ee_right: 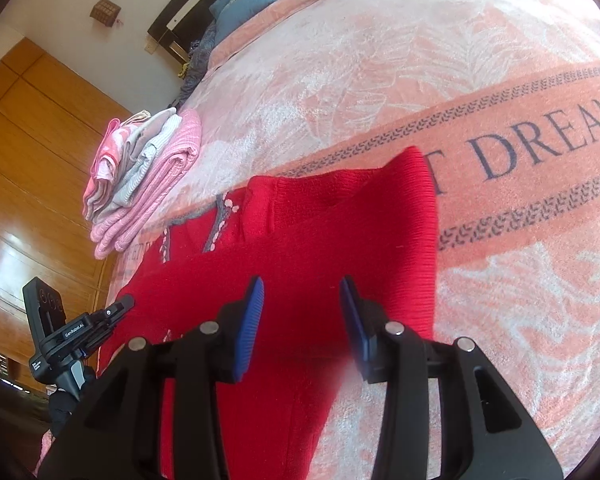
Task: Fold small clothes
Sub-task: 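Lower the sleeve onto the sweater front and open the right tool, then grasp the other sleeve with the left tool and lift it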
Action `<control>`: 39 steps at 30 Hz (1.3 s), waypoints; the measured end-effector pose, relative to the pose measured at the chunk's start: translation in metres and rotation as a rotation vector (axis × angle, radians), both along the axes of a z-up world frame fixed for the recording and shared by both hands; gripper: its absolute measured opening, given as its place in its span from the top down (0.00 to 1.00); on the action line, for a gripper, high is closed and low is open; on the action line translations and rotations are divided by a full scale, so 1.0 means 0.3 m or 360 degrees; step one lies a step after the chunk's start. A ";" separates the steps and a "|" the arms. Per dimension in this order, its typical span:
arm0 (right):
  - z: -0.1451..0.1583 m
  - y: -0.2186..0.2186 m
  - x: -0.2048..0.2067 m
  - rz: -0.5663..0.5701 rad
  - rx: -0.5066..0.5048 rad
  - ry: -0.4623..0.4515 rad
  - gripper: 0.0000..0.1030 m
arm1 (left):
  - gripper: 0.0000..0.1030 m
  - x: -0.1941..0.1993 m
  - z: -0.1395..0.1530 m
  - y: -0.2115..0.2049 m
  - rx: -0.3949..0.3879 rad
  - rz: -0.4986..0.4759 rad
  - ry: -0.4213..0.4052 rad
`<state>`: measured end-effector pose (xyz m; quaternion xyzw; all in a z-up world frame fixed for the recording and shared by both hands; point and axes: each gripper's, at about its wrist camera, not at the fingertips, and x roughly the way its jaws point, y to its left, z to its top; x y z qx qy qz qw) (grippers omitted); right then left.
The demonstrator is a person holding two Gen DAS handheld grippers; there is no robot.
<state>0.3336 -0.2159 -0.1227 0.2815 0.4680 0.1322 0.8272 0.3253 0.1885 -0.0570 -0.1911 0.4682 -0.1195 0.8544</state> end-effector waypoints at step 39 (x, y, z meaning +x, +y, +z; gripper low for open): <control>-0.018 0.103 0.115 -0.0014 -0.0053 0.0066 0.44 | 0.59 0.053 -0.119 0.215 0.0006 0.0111 0.0111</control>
